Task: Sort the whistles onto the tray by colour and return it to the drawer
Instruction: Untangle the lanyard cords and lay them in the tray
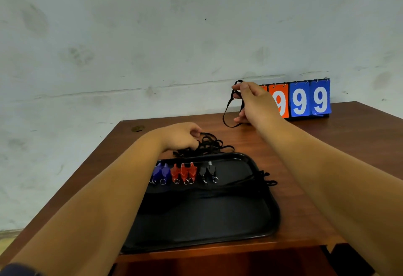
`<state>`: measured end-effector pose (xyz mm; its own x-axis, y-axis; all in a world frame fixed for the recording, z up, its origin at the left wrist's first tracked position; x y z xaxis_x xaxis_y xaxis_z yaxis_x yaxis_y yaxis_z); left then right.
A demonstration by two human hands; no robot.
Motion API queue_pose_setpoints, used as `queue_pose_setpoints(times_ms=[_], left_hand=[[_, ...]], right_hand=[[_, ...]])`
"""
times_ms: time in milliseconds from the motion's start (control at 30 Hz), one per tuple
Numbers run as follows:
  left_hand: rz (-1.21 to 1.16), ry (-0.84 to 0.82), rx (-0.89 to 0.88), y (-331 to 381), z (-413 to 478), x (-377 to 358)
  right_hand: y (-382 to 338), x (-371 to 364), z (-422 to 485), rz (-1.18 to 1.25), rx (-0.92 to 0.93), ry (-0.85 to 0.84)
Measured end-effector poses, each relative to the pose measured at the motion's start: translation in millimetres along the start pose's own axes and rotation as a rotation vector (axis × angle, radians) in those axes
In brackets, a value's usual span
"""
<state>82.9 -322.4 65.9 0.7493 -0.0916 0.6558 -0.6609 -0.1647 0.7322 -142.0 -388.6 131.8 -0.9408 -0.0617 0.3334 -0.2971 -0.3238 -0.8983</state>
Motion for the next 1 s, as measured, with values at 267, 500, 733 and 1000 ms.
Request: queue_pose_setpoints(times_ms=[267, 500, 733, 1000], left_hand=[[-0.377, 0.351, -0.298, 64, 6, 2], [-0.628, 0.328, -0.291, 65, -1, -2], [-0.798, 0.236, -0.193, 51, -25, -11], [-0.807, 0.078, -0.153, 52, -53, -34]], right_hand=[[-23, 8, -9, -0.157, 0.117, -0.104], [-22, 11, -20, -0.223, 0.105, -0.167], [-28, 9, -39, -0.150, 0.075, -0.197], [-45, 4, -60, -0.194, 0.117, -0.210]])
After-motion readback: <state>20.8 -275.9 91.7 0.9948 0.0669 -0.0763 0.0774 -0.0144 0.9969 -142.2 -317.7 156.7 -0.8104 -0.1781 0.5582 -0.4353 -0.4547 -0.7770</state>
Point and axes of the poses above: each hand's wrist, its own z-axis towards the middle knuckle, its own x-axis out of the back of the hand, y = z × x, the point moved 7 cm from there along z, towards the middle knuckle, and after that the axes turned 15 degrees about -z, right-handed, at the moved point
